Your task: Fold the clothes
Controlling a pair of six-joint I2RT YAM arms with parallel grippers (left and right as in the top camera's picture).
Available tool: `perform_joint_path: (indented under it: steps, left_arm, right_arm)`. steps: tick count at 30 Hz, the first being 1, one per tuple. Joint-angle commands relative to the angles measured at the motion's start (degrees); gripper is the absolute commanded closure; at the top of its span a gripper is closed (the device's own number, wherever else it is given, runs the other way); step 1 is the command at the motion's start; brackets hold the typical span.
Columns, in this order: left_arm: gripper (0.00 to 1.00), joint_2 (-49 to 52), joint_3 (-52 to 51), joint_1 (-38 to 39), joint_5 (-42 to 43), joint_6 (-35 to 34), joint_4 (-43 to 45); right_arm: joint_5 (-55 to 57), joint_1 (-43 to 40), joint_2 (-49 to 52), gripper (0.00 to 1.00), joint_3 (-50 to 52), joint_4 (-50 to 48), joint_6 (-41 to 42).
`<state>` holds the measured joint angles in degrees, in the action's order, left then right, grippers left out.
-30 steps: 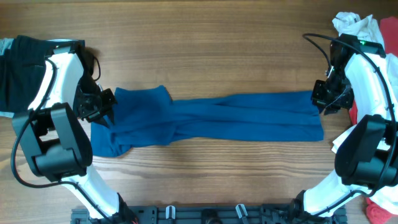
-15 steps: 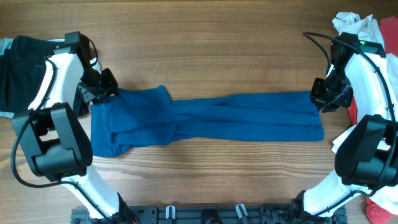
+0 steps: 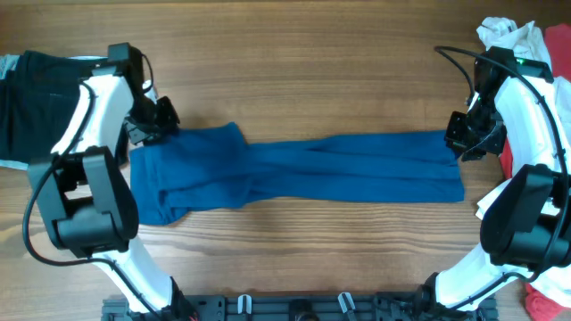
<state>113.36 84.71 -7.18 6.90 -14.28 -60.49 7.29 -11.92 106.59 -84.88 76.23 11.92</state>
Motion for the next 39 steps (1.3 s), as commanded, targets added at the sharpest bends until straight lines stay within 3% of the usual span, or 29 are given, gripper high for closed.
perform_joint_path:
  steps: [1, 10, 17, 23, 28, 34, 39]
  left_arm:
    - [0.67, 1.2, -4.72, 1.03, -2.97, -0.33, 1.9]
    - [0.7, 1.2, -5.05, 1.03, -4.66, -0.31, 2.91]
    - [0.96, 1.2, -5.05, 1.03, -4.63, -0.33, 4.55]
    - [0.96, -1.18, -2.78, 1.01, 0.87, 0.5, -0.57]
    - [0.96, -10.36, -1.77, 1.03, 5.27, 0.57, -6.05]
    - [0.96, -14.78, -2.12, 1.01, -0.57, 0.33, -16.15]
    - [0.96, -14.78, -5.01, 1.01, -5.95, -2.01, -18.91]
  right_arm:
    - [-0.96, -0.13, -1.05, 0.89, 0.28, 0.13, -0.39]
    - [-0.94, -0.13, -1.05, 0.89, 0.28, 0.44, -0.39]
    - [-0.94, -0.13, -1.05, 0.89, 0.28, 0.5, -0.39]
    - [-0.92, -0.13, -1.05, 0.89, 0.28, 0.31, -0.39]
    - [-0.92, -0.13, -1.05, 0.89, 0.28, 0.31, -0.39]
    - [-0.92, -0.13, -1.05, 0.89, 0.28, 0.46, -0.42]
    - [-0.92, -0.13, -1.05, 0.89, 0.28, 0.57, -0.42]
